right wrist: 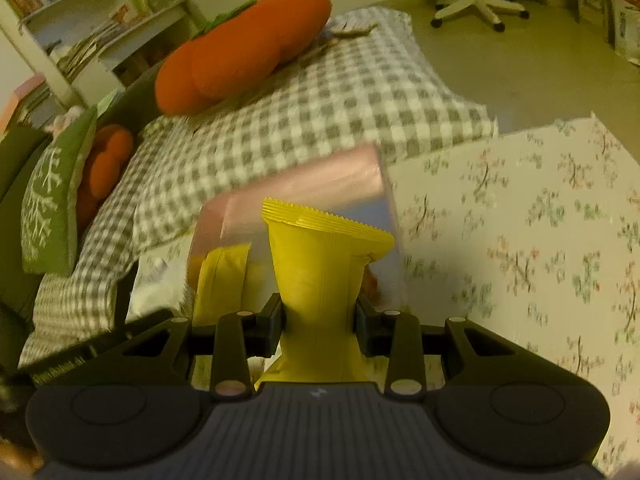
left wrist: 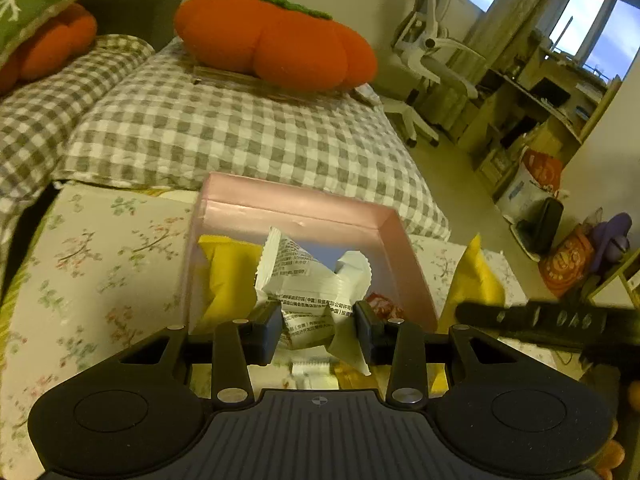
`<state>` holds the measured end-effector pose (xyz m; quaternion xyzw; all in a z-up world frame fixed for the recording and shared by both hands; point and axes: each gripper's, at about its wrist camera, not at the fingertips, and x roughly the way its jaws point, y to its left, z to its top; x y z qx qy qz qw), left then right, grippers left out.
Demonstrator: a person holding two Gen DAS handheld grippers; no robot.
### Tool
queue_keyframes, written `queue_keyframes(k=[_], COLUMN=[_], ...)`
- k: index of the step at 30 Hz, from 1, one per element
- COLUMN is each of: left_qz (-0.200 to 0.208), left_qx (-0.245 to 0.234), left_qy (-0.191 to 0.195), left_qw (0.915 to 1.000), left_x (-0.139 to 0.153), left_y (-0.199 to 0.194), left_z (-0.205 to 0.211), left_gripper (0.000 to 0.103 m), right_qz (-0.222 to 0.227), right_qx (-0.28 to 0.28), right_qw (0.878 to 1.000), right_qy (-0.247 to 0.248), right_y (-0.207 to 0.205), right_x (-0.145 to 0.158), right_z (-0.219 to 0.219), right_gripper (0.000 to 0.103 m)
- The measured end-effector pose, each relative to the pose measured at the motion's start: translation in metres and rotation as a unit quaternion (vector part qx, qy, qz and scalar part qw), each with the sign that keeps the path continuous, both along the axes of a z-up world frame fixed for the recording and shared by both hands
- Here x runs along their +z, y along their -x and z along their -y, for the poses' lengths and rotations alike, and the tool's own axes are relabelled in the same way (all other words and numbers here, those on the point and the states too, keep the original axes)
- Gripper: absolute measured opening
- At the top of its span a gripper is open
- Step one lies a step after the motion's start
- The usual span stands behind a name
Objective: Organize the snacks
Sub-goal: 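Lower both held snacks into the pink box and open both grippers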
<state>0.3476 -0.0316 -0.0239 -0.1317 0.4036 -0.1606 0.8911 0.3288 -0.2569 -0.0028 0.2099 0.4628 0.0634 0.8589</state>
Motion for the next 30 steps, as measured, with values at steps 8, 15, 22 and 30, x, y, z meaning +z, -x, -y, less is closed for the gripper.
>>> queue_keyframes(k=[8,15,22,30], left_qz=[0.007,0.006,0.013,-0.006], left_qx=[-0.016,-0.027,-0.006,0.037], left_qy=[0.022,0.024,0.029,0.008], left_qw=[0.9996,0.9993,0.9995,0.9993], left_x=[-0.031,-0.057,-0.049,-0.015], left_y=[-0.029,-0.039,-0.036,-0.03], left_z=[0.011,0.014,0.001,-0.022], left_gripper=[0.037,0.032,0.034,0.043], right_qz=[0.026,0.032,0.034,0.034], right_qx=[-0.039,-0.036,-0.03,-0.049], right_qw=[0.998,0.997,0.997,0.996], right_qy=[-0.037,-0.058,-0.06,-0.061], right_y=[-0.026,-0.036,-0.037,-0.029], right_x=[-0.022,-0.046,-0.047,-0.02], right_z=[0.005,-0.009,-0.019,-0.006], right_gripper=[0.033,0.033,0.036,0.05])
